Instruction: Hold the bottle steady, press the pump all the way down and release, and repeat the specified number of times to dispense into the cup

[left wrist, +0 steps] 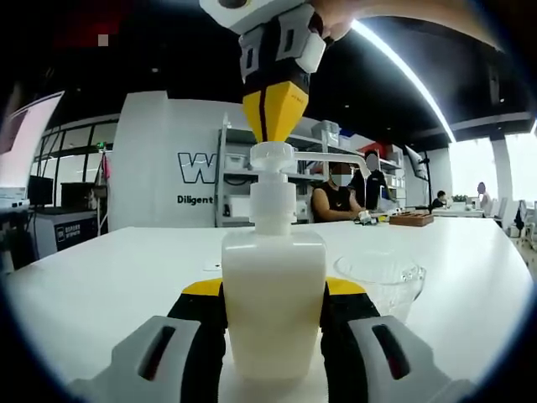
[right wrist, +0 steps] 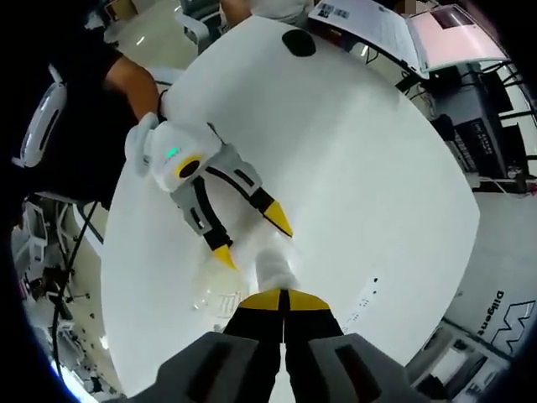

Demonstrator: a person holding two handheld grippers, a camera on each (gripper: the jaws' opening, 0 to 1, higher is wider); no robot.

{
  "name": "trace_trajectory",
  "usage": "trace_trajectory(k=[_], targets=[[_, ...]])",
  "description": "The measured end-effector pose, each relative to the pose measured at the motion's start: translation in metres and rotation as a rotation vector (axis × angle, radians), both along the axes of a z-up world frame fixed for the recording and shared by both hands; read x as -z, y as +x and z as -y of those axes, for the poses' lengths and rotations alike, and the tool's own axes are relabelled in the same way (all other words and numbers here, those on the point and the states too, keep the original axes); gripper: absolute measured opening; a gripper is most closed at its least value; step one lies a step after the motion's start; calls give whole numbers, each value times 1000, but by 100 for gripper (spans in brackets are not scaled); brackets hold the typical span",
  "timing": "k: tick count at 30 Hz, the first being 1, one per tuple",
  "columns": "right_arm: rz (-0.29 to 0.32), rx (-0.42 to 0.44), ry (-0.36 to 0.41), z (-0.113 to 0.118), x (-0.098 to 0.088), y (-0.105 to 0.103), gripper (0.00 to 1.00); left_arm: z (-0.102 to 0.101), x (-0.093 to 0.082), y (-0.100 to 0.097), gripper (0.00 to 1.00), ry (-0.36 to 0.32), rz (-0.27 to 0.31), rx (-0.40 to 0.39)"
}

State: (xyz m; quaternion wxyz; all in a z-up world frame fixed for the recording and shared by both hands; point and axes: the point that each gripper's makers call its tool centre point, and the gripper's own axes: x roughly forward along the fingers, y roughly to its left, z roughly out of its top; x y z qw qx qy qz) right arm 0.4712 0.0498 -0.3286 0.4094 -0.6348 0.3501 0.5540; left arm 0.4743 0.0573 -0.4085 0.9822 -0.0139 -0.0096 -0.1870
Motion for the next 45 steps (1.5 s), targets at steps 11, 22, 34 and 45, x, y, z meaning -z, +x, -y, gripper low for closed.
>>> trace_trajectory(k=[11,22,34,45], targets=[[-20,-3,8,0,0,0,0,0,0,2,41,0,0,0],[-22,-14,-14,0,-1,-3,0,0,-1,2,41,6,-1,0],[-12,-38,-18,1,-8,-2,0,0,-1,1,41,2,2,-1],[6,-64,-40,2,-12,-4,0,0,-1,0,41,2,5,0]])
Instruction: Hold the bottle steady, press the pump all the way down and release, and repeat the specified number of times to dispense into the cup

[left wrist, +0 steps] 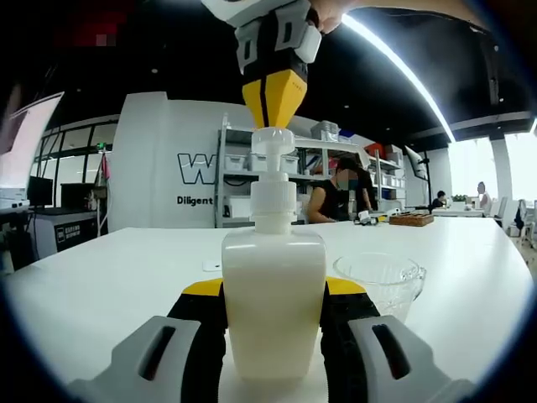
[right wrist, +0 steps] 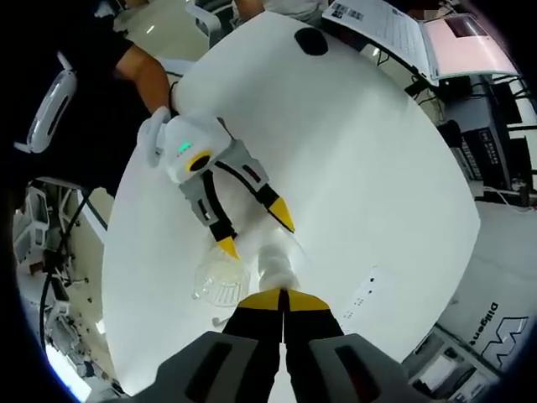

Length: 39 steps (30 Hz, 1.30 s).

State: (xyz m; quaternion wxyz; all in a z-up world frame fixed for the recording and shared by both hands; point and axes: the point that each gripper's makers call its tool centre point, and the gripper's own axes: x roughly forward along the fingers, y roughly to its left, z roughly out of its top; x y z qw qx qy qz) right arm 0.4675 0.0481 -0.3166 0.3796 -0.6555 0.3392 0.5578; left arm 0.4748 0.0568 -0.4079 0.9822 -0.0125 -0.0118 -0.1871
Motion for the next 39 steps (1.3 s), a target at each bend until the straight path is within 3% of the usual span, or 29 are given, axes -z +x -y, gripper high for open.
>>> trace_trajectory(k=[13,24,39], targets=[[-18,5,78,-5,-13,-4,0,0,0,1,41,-1,1,2],[-30,2,50,2,0,-3,0,1,0,1,41,-2,2,3],[-50,19,75,-1,-1,-2,0,0,-1,0,41,-2,1,4]])
